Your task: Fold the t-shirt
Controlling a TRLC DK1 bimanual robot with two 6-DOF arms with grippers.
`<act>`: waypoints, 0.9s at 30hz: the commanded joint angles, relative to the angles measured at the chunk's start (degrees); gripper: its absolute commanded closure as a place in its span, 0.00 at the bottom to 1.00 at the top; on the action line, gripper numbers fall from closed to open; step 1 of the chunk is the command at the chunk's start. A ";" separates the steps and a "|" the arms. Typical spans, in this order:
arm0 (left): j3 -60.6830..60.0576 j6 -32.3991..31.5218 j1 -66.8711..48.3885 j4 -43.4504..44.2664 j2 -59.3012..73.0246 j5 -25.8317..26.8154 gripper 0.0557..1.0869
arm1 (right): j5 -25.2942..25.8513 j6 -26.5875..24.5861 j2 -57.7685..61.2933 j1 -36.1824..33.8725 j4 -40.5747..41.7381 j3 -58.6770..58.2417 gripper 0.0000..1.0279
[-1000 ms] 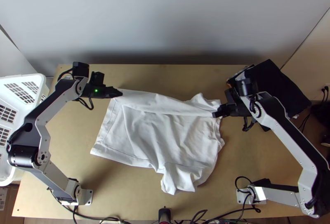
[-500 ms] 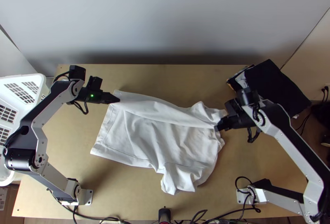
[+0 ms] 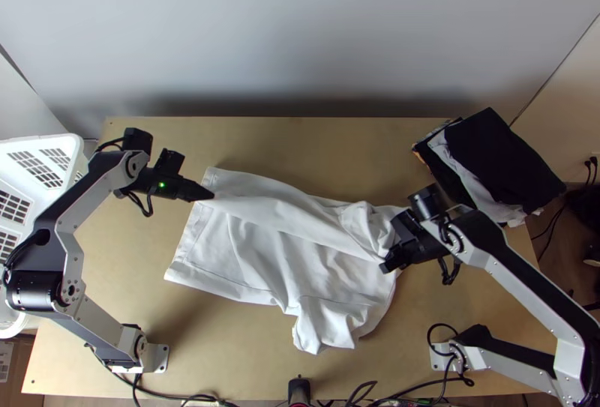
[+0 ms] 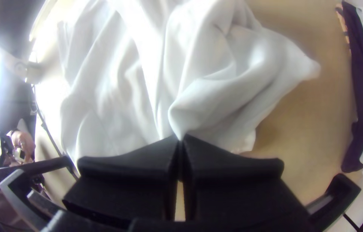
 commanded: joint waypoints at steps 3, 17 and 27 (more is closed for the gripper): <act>-3.29 1.75 0.31 2.97 0.89 -0.35 0.97 | -0.05 0.06 2.01 1.48 7.30 -5.34 0.98; -2.24 5.88 2.50 3.06 6.07 -0.88 0.97 | -0.05 -0.12 6.41 -0.90 18.73 -9.38 0.79; -2.50 6.58 2.85 2.62 6.07 -0.79 0.97 | -0.22 -4.60 1.48 -8.28 13.63 1.34 0.12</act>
